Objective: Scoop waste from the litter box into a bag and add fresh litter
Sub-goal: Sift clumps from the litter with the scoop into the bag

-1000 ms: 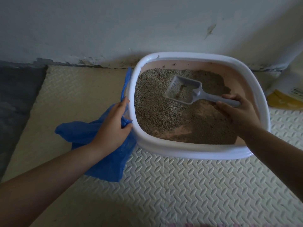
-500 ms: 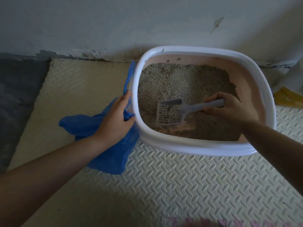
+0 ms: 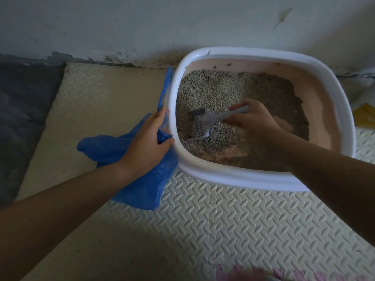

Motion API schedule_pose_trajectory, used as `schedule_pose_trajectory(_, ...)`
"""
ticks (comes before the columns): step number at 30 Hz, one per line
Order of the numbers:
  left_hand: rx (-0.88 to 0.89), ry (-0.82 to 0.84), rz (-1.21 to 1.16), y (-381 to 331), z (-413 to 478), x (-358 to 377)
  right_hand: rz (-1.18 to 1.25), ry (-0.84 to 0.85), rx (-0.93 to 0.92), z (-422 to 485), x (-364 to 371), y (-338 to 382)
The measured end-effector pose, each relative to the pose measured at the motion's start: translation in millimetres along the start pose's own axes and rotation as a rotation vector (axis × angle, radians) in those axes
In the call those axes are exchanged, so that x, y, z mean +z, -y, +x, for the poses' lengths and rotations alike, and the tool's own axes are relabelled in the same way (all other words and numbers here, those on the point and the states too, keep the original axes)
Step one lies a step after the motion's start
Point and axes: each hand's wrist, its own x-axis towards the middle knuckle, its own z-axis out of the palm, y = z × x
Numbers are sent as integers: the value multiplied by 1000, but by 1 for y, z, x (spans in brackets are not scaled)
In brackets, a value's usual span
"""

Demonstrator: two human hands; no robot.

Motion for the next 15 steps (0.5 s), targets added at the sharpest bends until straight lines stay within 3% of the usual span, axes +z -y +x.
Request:
schedule_pose_trajectory(5, -7, 4, -22, -1, 0, 2, 375, 36, 114, 4, -14, -19)
schedule_pose_trajectory(15, -14, 12, -27, -5, -2, 1, 540, -98, 104, -19, -59, -39)
